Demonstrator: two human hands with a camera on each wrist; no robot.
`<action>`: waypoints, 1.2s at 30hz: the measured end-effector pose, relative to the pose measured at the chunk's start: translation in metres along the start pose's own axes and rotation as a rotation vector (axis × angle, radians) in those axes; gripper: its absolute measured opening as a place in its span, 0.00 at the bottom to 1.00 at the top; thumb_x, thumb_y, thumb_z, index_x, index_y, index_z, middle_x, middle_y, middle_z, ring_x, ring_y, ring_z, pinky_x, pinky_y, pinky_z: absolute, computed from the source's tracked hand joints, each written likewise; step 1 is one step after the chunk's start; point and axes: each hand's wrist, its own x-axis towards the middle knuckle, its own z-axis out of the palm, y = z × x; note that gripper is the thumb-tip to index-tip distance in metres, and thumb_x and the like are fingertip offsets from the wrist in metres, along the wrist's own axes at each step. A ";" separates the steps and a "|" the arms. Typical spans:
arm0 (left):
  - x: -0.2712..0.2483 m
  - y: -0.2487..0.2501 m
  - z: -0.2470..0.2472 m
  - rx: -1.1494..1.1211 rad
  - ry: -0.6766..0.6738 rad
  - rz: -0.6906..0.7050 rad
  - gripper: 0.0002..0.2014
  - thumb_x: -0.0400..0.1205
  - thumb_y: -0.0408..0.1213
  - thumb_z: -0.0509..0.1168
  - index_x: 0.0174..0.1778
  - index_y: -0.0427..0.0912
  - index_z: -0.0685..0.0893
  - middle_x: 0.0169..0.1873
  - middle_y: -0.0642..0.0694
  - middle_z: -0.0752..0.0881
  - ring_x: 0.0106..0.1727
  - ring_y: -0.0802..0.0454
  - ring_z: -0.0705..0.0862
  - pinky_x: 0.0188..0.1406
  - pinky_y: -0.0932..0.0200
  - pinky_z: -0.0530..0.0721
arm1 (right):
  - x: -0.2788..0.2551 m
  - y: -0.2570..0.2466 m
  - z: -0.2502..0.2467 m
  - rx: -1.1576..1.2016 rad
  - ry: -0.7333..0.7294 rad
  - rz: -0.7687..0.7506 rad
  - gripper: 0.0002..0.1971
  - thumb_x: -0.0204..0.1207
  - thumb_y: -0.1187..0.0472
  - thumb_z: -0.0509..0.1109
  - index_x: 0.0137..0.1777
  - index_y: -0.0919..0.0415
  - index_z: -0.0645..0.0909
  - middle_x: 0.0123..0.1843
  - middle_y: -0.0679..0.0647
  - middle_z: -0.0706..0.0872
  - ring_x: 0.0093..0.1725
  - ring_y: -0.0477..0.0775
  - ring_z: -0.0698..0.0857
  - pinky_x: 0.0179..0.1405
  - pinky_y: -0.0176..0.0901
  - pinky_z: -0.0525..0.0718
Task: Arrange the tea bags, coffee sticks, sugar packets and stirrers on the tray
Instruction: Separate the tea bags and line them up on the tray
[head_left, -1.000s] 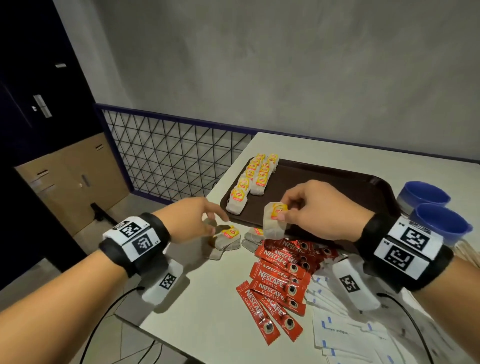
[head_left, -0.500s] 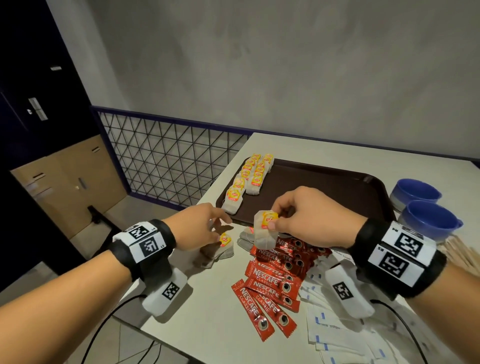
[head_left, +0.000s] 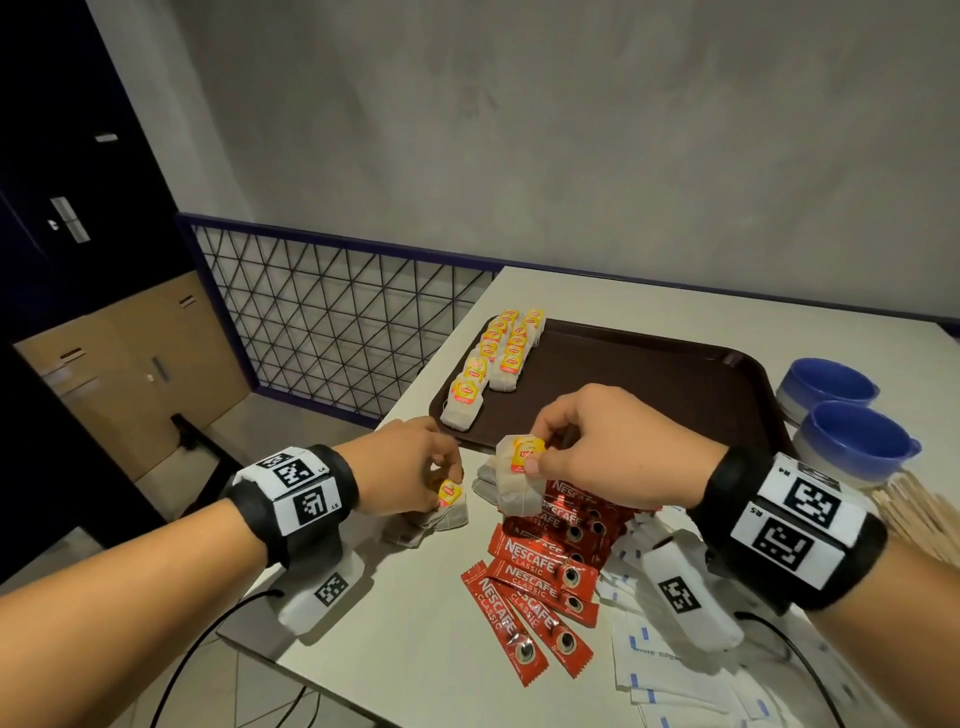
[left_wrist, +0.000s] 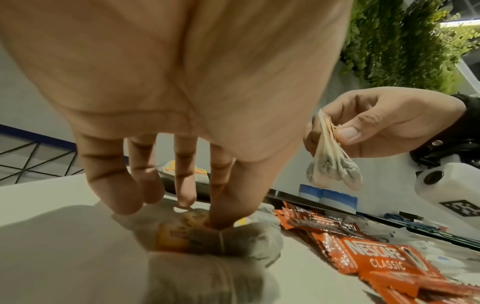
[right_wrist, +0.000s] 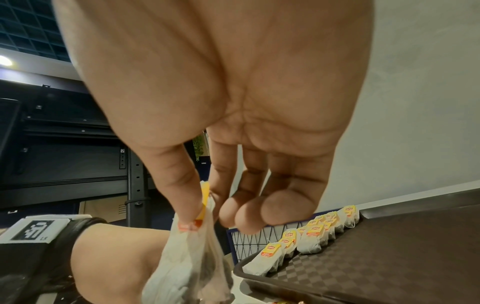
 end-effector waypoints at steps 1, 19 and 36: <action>0.000 0.001 -0.001 -0.005 0.012 0.000 0.13 0.78 0.39 0.74 0.56 0.57 0.84 0.57 0.55 0.76 0.51 0.57 0.79 0.48 0.62 0.80 | 0.000 0.000 0.000 0.004 0.001 0.002 0.05 0.81 0.47 0.77 0.51 0.45 0.90 0.48 0.42 0.89 0.48 0.44 0.87 0.43 0.33 0.82; -0.032 0.020 -0.028 -0.573 0.271 0.162 0.05 0.79 0.36 0.78 0.44 0.50 0.89 0.39 0.46 0.91 0.41 0.44 0.90 0.53 0.40 0.90 | 0.000 -0.017 0.016 0.015 -0.025 -0.158 0.06 0.82 0.47 0.75 0.52 0.46 0.91 0.45 0.43 0.91 0.46 0.42 0.87 0.41 0.30 0.83; -0.037 0.034 -0.026 -0.832 0.250 0.240 0.15 0.72 0.46 0.84 0.50 0.47 0.90 0.48 0.36 0.90 0.44 0.39 0.87 0.58 0.32 0.87 | 0.000 -0.009 0.012 0.064 0.108 -0.093 0.05 0.82 0.47 0.76 0.51 0.45 0.90 0.42 0.44 0.89 0.42 0.42 0.86 0.35 0.30 0.79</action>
